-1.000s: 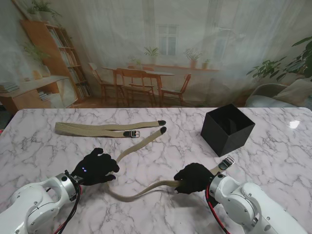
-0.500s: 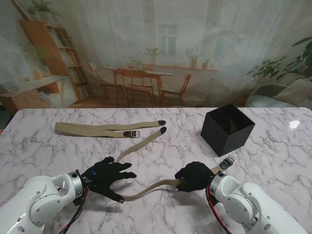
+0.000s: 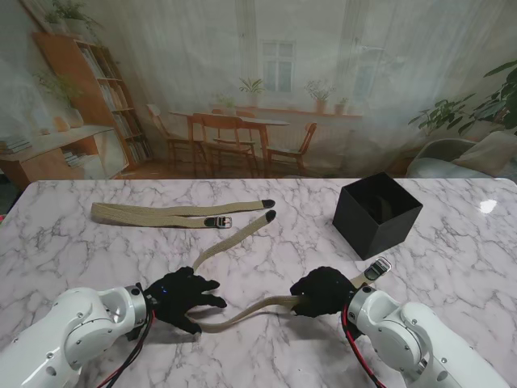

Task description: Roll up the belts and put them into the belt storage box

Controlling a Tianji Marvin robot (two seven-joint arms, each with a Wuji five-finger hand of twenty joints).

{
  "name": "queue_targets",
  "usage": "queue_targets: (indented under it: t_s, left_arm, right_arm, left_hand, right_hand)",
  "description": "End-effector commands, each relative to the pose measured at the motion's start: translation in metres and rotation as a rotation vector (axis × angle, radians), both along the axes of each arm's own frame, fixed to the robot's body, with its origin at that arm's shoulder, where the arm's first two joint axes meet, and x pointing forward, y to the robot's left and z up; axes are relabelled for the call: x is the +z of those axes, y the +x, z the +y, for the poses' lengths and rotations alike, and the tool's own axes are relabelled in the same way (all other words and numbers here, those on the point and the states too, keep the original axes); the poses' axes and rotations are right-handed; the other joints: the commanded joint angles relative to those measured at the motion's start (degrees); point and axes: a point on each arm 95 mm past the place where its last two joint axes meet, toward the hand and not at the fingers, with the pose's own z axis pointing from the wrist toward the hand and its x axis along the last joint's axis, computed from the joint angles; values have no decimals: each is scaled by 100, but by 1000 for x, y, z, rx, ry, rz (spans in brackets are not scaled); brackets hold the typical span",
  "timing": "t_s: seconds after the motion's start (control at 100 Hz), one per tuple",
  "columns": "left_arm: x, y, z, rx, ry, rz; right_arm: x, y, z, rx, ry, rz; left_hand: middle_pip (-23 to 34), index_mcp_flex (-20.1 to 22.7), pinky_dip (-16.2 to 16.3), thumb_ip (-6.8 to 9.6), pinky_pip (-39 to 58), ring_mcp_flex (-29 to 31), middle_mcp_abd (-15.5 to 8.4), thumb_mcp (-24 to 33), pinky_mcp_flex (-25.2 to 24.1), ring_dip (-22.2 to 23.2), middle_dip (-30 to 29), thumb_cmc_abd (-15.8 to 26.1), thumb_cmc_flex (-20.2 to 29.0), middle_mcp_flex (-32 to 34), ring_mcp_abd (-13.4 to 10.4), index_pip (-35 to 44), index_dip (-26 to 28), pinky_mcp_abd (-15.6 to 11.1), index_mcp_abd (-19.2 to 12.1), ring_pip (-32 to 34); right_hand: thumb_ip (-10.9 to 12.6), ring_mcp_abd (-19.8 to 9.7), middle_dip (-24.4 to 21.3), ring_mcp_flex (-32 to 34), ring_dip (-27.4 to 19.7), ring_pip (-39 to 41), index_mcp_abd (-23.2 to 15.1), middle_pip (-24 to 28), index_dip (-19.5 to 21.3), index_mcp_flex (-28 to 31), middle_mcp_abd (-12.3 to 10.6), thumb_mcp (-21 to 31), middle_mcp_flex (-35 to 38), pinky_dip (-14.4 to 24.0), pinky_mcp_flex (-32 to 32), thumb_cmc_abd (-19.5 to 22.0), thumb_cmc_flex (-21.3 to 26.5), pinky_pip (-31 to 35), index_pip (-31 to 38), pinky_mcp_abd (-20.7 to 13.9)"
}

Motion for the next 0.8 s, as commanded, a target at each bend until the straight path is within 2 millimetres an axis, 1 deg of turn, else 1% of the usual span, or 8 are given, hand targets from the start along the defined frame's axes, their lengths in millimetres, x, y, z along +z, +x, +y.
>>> queue_targets:
  t_s: [0.0,0.13,0.19,0.33,0.44,0.54,0.63,0.79]
  left_arm:
    - [-4,0,-2,1,0,10]
    - [-9,2,-5,-7,-4,-12]
    - [-11,2,-5,-6,6,-21]
    - [-13,2,0,-5,69,-28]
    - [-15,3,8,9,129,-33]
    - [-16,3,19,36,187,-27]
    - [-16,3,30,66,221,-31]
    - [-13,2,48,115,270,-52]
  right_arm:
    - [0,1,1,0,3,1]
    - [0,2,1,0,4,-3]
    - [0,2,0,-3,6,-6]
    - [0,1,-4,-11,4,-11]
    - [-1,1,-7,-22,2,-11]
    - [-3,1,-10,-35,4,-6]
    - [-6,1,-14,-43,0,11]
    - [-9,0,-19,-44,-44,12]
  left_hand:
    - [126,277,156,216,39,4,-115,279,-16,41,106,47,244,204,-92,221,97,-88,-226,88]
    - [470,1273,277,-86,514,255,-218,178,-6,129,354,25,278,784,-155,1285,770,-97,-215,210]
    - [602,1707,290,-195,773,356,-257,53,-12,175,476,-210,493,1067,-174,1880,1431,-75,-305,259]
    - [761,2343,168,-134,1286,500,-369,-202,-44,239,667,-118,1051,1474,-210,2907,1288,-78,-376,329]
    - [824,2358,122,-142,1517,559,-396,-136,-67,294,744,-80,1289,1548,-225,3423,1071,-92,-271,379]
    - [867,2172,100,-127,1570,649,-399,-53,-68,359,783,-2,1348,1612,-264,3677,1409,-91,-106,448]
    - [901,2081,75,-131,1590,711,-426,20,-67,441,834,43,1418,1669,-297,3770,1672,-104,32,500]
    - [944,1986,24,-152,1632,771,-439,91,-68,640,978,180,1512,1693,-341,3698,2221,-115,271,534]
  right_hand:
    - [24,-86,58,123,46,137,-59,95,16,104,117,153,250,33,-60,23,139,-28,132,138]
    - [23,-82,57,117,43,131,-70,92,21,99,113,158,247,31,-68,26,138,-34,130,142]
    - [21,-86,56,118,43,129,-73,88,25,97,120,158,247,30,-68,26,141,-36,131,143]
    - [16,-180,70,136,37,125,-100,125,28,105,83,138,266,35,-31,36,103,-20,124,102]
    - [16,-209,68,135,23,108,-113,141,11,110,69,134,262,35,-18,11,83,-14,106,79]
    - [14,-227,72,136,2,87,-128,175,-28,156,56,148,269,37,-1,-92,37,-2,97,52]
    - [-31,-225,47,118,-39,62,-196,209,-79,204,34,336,257,25,-14,-513,-179,0,181,65]
    - [-118,-230,-29,-25,-96,-50,-573,32,227,224,-39,550,227,-7,-106,-887,-476,-77,452,97]
